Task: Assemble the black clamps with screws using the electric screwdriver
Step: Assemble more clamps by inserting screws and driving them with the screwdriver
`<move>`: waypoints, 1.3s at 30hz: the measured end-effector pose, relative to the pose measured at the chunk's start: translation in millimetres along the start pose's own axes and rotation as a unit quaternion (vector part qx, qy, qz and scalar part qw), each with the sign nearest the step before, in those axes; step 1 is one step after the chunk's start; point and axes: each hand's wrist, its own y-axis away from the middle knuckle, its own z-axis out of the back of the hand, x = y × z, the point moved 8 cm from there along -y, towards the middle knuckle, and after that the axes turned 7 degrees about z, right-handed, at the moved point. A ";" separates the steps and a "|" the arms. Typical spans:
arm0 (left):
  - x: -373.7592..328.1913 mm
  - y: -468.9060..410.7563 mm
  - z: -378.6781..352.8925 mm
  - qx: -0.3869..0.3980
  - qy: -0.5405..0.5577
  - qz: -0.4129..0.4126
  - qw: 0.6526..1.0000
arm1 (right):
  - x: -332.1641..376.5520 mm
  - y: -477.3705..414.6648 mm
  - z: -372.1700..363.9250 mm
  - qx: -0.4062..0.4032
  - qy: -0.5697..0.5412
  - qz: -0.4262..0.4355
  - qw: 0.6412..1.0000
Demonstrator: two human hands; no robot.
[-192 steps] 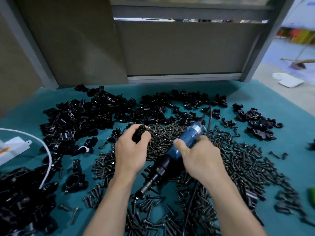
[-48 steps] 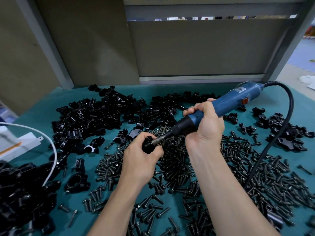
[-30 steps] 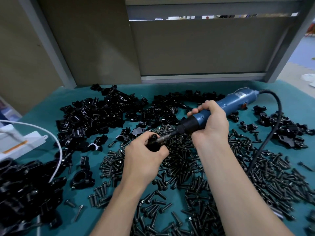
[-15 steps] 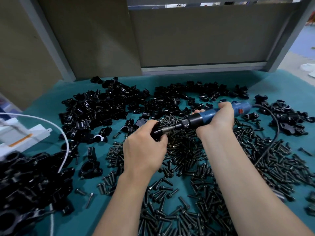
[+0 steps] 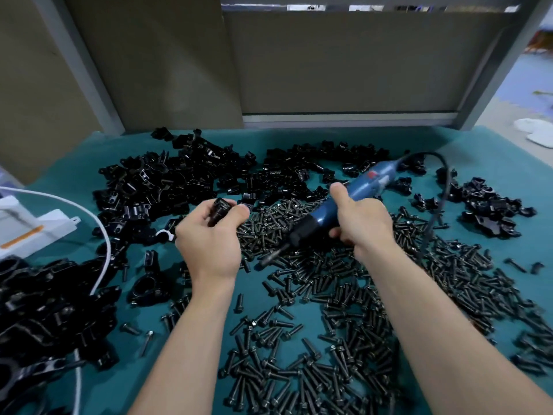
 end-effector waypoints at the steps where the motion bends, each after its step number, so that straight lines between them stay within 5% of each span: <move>1: -0.4 0.6 -1.9 0.008 -0.004 -0.011 1.000 | 1.0 1.7 -1.6 0.014 0.024 0.013 1.000; 6: -1.2 3.6 -8.4 0.033 -0.014 -0.042 0.999 | 28.0 23.3 3.5 0.008 0.265 0.179 0.947; 8: 1.4 1.7 -8.7 0.033 -0.013 -0.037 0.999 | 40.7 44.4 -9.8 0.092 0.299 0.260 0.914; 11: 4.8 1.1 -9.4 0.033 -0.009 -0.032 0.999 | 29.6 85.8 -41.3 0.305 0.395 0.301 0.813; 13: 4.8 1.4 -10.6 0.033 -0.015 -0.037 0.999 | 24.4 96.6 -45.2 0.333 0.415 0.314 0.787; 35: 1.8 10.5 -17.0 0.059 -0.059 -0.038 0.996 | 4.5 79.2 -22.0 0.222 0.357 0.299 0.857; 39: 1.1 10.9 -17.3 0.061 -0.055 -0.037 0.996 | 4.8 66.7 -11.5 0.174 0.252 0.276 0.911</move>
